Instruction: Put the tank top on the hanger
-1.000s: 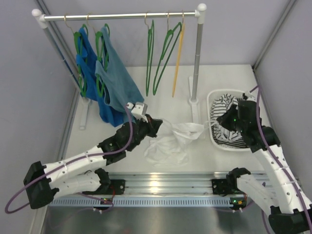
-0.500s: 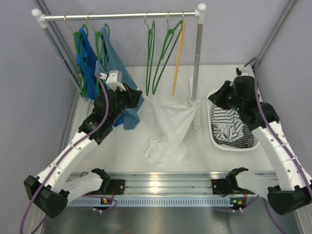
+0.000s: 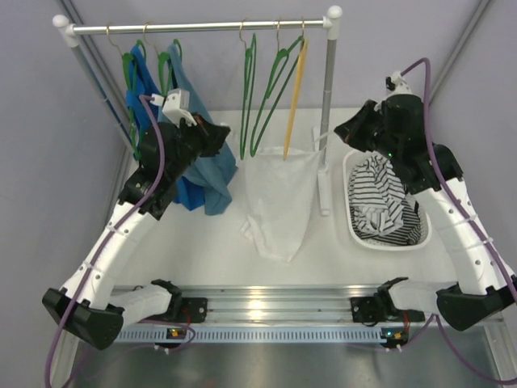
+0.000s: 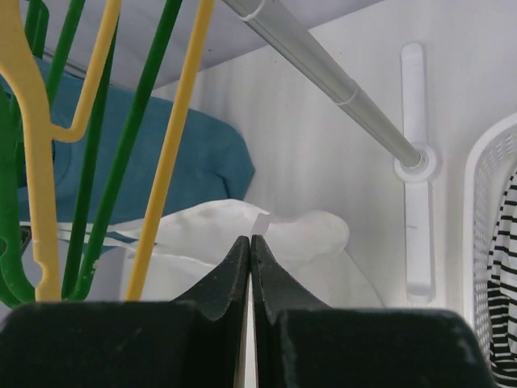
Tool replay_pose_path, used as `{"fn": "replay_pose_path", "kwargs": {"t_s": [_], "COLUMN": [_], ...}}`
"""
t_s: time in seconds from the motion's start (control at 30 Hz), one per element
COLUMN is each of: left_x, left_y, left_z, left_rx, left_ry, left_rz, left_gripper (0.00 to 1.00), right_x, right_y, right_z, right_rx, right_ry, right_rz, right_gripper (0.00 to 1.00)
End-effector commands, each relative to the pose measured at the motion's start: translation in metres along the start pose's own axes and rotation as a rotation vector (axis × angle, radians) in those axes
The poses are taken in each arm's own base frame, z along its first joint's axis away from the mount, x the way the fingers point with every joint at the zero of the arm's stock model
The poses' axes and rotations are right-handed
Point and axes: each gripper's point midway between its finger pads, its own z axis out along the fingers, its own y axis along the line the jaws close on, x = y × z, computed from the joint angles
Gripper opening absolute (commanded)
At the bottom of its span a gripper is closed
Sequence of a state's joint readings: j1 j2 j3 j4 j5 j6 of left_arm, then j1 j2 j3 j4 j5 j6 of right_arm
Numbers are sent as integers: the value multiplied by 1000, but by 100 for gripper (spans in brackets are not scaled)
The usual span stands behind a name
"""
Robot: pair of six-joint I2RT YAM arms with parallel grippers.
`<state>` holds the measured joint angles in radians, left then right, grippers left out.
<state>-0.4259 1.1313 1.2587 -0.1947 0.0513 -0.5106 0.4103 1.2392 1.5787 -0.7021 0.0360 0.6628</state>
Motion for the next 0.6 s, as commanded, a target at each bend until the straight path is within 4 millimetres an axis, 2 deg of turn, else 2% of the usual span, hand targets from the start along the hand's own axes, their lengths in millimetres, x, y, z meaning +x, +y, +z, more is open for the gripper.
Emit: {"fn": "replay_pose_path", "kwargs": {"t_s": [0.0, 0.03, 0.07, 0.1, 0.13, 0.17, 0.2, 0.23, 0.27, 0.3, 0.33, 0.37, 0.4, 0.43, 0.47, 0.5, 0.57], "left_x": [2, 11, 34, 47, 77, 86, 103, 134, 146, 154, 181, 195, 200, 222, 238, 241, 260], "left_y": [-8, -5, 1, 4, 17, 16, 18, 31, 34, 32, 42, 48, 46, 56, 61, 62, 73], "left_z": [-8, -10, -13, -16, -19, -27, -33, -40, -47, -59, -68, -75, -85, -93, -104, -106, -119], "left_rx": [43, 40, 45, 50, 31, 49, 64, 40, 37, 63, 42, 27, 42, 17, 6, -2, -40], "left_ry": [21, 41, 93, 120, 180, 195, 235, 301, 328, 345, 400, 433, 443, 490, 525, 535, 568], "left_rz": [-6, -20, -34, -47, -79, -95, -115, -150, -166, -179, -206, -219, -229, -257, -277, -280, -310], "left_gripper": [0, 0, 0, 0, 0, 0, 0, 0, 0, 0, 0, 0, 0, 0, 0, 0, 0], "right_x": [4, 8, 15, 47, 56, 71, 108, 120, 134, 167, 176, 188, 213, 223, 244, 255, 274], "right_y": [3, 0, -2, -18, -19, -24, -39, -41, -44, -55, -57, -58, -69, -71, -80, -86, -94], "right_z": [-3, -8, -7, 0, -7, -7, -2, -9, -11, -11, -17, -19, -21, -25, -28, -29, -32], "right_rx": [-18, -23, -30, -3, -18, -11, 17, 4, 9, 32, 25, 31, 53, 51, 69, 85, 108], "right_ry": [-15, -20, -19, 43, 44, 66, 130, 136, 152, 207, 211, 226, 262, 273, 303, 319, 346], "right_rz": [-21, -14, 1, 0, 7, 26, 18, 27, 54, 42, 50, 78, 60, 64, 63, 61, 77], "right_gripper": [0, 0, 0, 0, 0, 0, 0, 0, 0, 0, 0, 0, 0, 0, 0, 0, 0]}}
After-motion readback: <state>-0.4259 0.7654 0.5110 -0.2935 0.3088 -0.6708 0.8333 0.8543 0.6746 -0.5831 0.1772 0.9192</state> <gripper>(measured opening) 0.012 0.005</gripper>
